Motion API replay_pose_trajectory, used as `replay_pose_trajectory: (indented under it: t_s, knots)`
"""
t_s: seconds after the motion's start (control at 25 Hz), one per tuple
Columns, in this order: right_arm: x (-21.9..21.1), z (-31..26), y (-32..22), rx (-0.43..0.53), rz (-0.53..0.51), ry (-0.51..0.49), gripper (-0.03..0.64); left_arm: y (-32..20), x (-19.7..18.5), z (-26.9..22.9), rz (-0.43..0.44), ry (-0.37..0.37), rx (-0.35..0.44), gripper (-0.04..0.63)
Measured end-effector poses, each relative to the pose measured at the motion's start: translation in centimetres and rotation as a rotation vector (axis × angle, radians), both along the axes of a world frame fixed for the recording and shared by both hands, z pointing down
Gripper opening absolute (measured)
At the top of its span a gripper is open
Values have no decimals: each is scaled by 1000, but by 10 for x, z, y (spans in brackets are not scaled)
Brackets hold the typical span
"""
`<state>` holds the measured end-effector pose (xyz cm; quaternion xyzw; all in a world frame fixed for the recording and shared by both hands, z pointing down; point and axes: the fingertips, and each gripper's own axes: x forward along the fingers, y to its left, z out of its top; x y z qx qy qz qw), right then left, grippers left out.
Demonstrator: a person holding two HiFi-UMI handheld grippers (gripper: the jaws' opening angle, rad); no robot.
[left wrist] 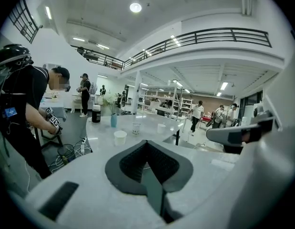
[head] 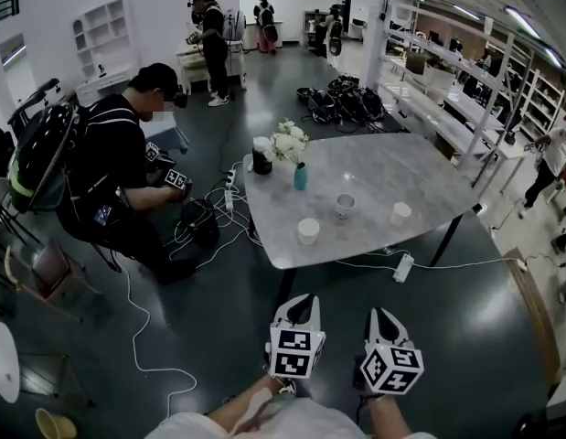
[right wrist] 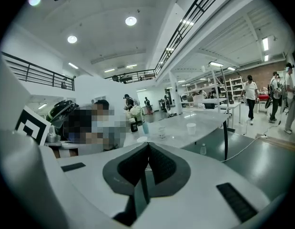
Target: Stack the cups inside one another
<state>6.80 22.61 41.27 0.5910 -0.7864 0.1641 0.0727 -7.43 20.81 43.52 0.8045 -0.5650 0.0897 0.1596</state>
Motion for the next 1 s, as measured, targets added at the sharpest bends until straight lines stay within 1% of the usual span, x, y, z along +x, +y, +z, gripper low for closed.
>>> replay_pose_trajectory:
  t_s: [0.48,0.76,1.0]
  knots:
    - [-5,15,-55,-35,19,-6,8,-54,-12,14,10,-16,-23,-5]
    - [10,31,-76,-74,51,-17,8,-77,-5,24,24,-33,-42,-5]
    - [27,45,-107,-101,54,-33,8,-107,9,28,18,-46,-53,-6]
